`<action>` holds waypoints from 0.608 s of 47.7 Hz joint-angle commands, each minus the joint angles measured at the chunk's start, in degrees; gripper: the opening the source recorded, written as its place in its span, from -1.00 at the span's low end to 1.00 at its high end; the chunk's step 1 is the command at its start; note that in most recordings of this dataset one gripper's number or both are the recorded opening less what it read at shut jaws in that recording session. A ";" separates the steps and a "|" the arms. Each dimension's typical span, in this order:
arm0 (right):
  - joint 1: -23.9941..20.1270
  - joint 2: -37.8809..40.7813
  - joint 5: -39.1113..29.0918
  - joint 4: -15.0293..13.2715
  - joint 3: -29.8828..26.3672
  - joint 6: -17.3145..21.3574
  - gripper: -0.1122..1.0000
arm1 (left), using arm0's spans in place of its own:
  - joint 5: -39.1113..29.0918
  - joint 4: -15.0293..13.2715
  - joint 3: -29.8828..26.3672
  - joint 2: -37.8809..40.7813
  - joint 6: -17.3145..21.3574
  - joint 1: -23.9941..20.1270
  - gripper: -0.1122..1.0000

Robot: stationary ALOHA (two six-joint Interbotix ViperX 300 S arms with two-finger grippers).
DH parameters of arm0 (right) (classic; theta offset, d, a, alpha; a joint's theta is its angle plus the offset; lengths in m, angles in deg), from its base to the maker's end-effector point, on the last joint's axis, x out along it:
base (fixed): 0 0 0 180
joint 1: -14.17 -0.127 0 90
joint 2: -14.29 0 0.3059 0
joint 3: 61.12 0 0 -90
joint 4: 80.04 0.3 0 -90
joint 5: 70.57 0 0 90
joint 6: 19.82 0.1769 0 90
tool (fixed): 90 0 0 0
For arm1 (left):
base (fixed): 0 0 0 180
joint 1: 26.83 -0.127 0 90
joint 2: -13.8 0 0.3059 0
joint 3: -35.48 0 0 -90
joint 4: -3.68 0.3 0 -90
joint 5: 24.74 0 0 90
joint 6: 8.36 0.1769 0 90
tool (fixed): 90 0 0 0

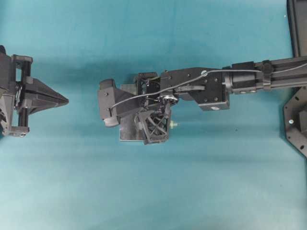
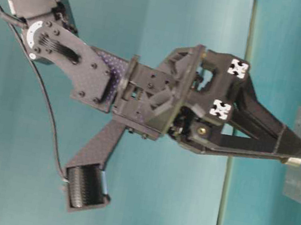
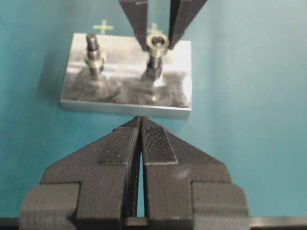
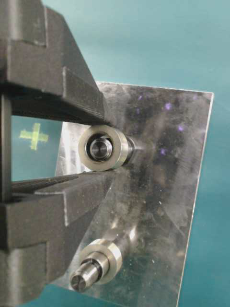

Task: Insert the washer onto the shaft.
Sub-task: 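Carry the washer over the lower shaft and lower it onto the shaft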

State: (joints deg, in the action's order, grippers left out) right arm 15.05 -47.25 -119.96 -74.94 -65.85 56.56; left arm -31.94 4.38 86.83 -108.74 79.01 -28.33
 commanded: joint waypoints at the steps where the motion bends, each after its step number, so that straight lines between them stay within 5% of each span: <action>1: -0.18 -0.79 -0.70 0.09 -1.49 -0.62 -0.21 | 0.26 0.18 -1.32 0.00 -0.18 0.00 -0.80; 8: -0.18 -0.44 -1.14 0.26 -1.49 -0.53 -0.16 | 0.26 0.18 -1.23 0.00 -0.09 0.00 -0.80; 16: -0.26 -0.18 -2.20 0.44 -1.49 -0.53 0.64 | 0.26 0.18 -1.23 0.00 -0.18 0.00 -0.80; 29: -1.05 -0.09 -2.37 2.64 -1.41 -0.62 0.46 | 0.26 0.18 -1.05 0.00 -0.18 0.00 -0.80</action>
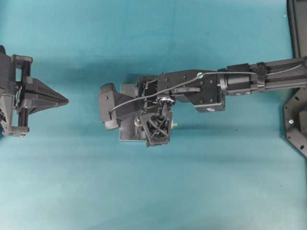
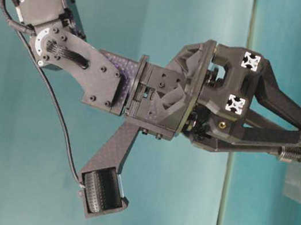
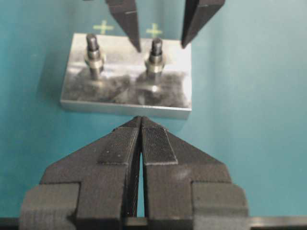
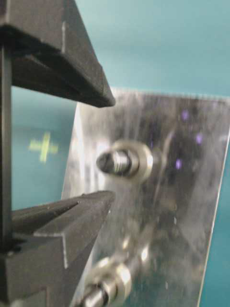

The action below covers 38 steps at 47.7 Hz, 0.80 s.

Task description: Insert the washer onto the shaft.

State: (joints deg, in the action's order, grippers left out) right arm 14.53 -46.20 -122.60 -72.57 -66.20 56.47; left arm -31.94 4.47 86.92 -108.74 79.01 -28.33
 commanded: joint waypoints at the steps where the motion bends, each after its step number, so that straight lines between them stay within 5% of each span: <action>1: -0.44 -1.14 0.44 0.26 -1.05 -0.44 0.46 | 0.26 0.09 -1.14 -0.09 -0.18 0.00 -0.80; 23: 3.25 -0.35 4.75 -1.14 -1.14 0.53 0.40 | 0.18 0.09 -1.14 -0.44 -0.18 0.00 -0.80; 38: -1.23 -1.14 -0.53 -0.09 -2.29 0.00 0.24 | 0.26 0.09 -1.14 -0.44 -0.18 0.00 -0.80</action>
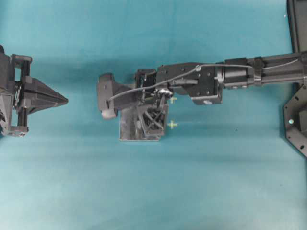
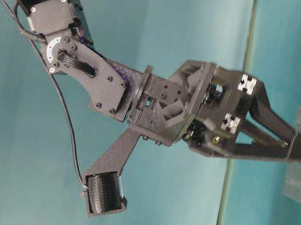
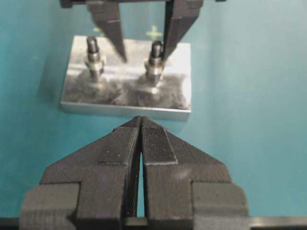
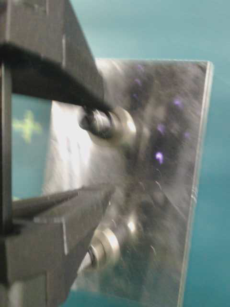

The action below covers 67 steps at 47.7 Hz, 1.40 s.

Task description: Insert the washer onto the shaft.

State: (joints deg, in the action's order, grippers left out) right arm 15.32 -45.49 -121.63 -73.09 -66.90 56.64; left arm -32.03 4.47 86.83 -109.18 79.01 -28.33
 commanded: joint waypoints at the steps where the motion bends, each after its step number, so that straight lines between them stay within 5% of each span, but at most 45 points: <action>1: -2.20 -1.93 -1.76 0.53 -1.67 -0.18 0.23 | 0.26 0.09 -1.05 0.00 -0.18 0.00 -0.80; 13: -1.14 -2.72 -2.81 2.29 -1.76 0.09 0.24 | 0.26 0.09 -1.32 -0.44 -0.18 0.00 -0.80; 32: 7.29 -7.65 -2.55 1.14 -0.62 -0.44 0.25 | 0.26 0.00 -0.44 -2.64 -0.26 0.00 -0.80; 39: 7.38 -9.76 -1.41 3.87 1.85 -0.44 0.25 | 0.35 0.09 -0.35 -3.34 -0.09 0.00 -0.80; 56: 8.26 -19.69 16.00 4.83 13.89 3.43 0.23 | 0.26 0.09 0.79 -4.57 0.00 0.09 -0.80; 67: 8.09 -24.26 21.62 4.83 21.80 7.03 0.23 | 0.53 0.09 1.14 -5.27 -0.88 0.09 -0.80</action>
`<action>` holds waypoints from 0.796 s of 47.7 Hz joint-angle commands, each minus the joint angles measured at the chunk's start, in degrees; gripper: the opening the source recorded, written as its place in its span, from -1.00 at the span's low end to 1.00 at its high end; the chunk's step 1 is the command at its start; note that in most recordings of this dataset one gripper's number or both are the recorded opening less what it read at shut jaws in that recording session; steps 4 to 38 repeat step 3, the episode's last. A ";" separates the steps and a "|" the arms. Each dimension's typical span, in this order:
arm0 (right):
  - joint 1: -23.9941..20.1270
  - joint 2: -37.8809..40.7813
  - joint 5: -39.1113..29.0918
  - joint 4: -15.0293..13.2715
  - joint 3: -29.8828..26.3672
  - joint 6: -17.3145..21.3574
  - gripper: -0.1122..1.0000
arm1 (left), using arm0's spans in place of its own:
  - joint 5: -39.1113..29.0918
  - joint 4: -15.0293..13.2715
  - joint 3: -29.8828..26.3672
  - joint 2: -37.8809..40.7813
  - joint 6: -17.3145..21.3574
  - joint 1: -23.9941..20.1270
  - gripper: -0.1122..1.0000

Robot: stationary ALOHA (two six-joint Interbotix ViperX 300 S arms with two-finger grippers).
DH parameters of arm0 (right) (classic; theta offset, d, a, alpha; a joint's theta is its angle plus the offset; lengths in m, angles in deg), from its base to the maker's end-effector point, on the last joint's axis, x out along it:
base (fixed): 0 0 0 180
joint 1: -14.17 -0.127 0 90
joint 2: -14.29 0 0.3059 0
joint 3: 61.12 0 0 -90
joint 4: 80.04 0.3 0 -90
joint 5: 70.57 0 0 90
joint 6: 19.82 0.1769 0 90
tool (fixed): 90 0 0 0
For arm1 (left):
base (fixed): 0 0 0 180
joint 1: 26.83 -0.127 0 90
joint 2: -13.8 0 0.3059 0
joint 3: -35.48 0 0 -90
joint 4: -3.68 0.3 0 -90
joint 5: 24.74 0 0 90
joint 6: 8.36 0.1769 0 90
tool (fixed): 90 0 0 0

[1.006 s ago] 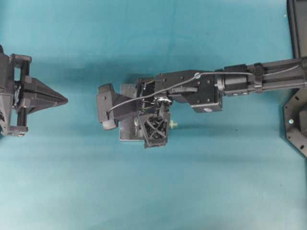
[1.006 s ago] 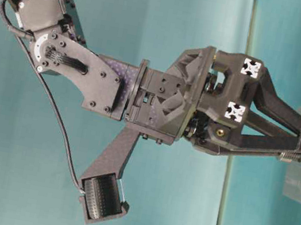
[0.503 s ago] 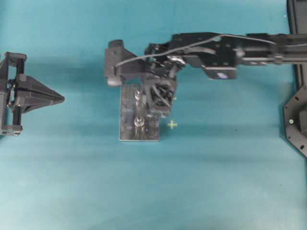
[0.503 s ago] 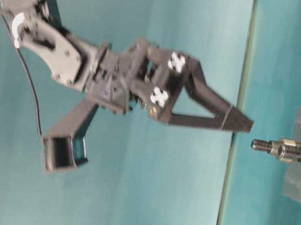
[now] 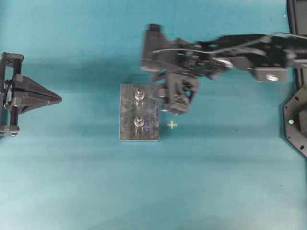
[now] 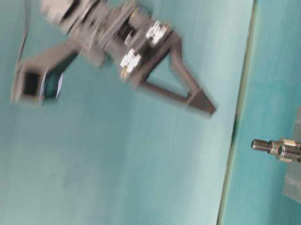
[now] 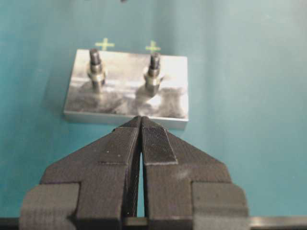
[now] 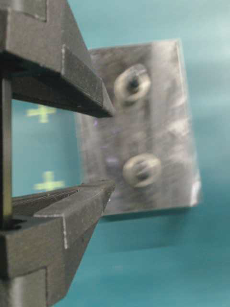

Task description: Insert the washer onto the shaft.

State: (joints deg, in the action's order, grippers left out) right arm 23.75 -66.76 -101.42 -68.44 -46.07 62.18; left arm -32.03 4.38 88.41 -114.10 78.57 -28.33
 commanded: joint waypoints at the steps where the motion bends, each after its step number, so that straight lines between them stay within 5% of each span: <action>1: -0.44 -3.34 1.58 0.18 1.49 1.85 0.23 | 0.62 0.18 -0.44 -0.53 -0.79 0.18 -0.80; 38: -0.53 -4.04 2.02 0.18 2.55 2.81 0.23 | 0.62 0.18 -0.18 -1.05 -1.49 0.09 -0.80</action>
